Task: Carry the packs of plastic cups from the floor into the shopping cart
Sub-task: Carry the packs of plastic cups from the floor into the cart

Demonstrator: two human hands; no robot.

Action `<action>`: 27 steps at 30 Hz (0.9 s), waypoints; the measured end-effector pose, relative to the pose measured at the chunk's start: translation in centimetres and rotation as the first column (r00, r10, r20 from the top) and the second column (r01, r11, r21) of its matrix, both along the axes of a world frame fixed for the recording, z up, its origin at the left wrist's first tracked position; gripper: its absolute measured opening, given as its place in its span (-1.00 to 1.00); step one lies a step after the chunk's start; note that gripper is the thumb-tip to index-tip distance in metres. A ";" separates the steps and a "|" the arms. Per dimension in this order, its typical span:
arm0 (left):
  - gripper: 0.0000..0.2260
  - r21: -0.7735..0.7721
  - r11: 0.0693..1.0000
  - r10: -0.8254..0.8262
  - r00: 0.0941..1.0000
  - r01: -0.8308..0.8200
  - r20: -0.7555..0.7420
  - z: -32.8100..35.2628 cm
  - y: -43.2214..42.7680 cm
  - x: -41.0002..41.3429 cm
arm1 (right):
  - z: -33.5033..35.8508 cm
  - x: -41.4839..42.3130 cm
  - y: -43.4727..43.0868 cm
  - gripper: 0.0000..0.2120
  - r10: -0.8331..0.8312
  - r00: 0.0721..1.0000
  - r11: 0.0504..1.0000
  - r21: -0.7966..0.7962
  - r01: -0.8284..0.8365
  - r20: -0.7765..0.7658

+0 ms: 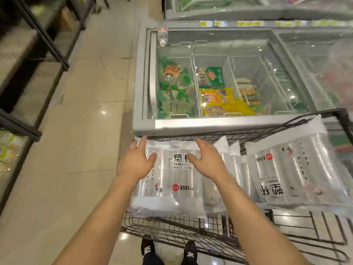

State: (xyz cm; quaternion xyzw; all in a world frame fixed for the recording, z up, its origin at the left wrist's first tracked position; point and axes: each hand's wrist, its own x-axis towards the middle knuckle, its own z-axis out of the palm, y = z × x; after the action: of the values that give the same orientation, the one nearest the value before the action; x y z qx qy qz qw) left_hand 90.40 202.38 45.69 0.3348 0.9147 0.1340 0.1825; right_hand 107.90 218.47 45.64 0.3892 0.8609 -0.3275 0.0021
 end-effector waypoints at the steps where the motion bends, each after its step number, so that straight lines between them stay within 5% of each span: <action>1: -0.36 0.019 1.000 -0.022 0.999 0.023 -0.037 2.1 0.5 -0.1 | 2.3 -0.2 0.4 -0.35 0.029 1.000 0.998 0.065 -0.029 0.000; 7: -0.33 0.090 0.990 -0.075 0.956 0.104 -0.282 16.6 1.0 -0.3 | 16.7 -1.7 1.2 -0.31 0.201 0.980 0.894 0.409 -0.185 0.003; 14: -0.33 0.129 0.992 0.085 0.824 -0.015 -0.560 29.6 -6.8 -0.6 | 29.7 -5.8 -2.6 -0.17 0.431 0.899 0.739 0.603 -0.301 -0.080; 27: -0.32 0.207 0.904 0.415 0.649 -0.375 -0.638 36.3 -40.2 1.0 | 36.9 -14.9 -31.7 -0.28 0.794 0.585 0.515 0.694 -0.503 -0.165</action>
State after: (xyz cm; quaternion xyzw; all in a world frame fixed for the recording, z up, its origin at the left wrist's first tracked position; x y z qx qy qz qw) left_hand 91.44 162.18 81.96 0.1579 0.9646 0.0670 -0.2004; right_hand 92.98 186.75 82.56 -0.0858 0.9713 -0.1049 -0.1957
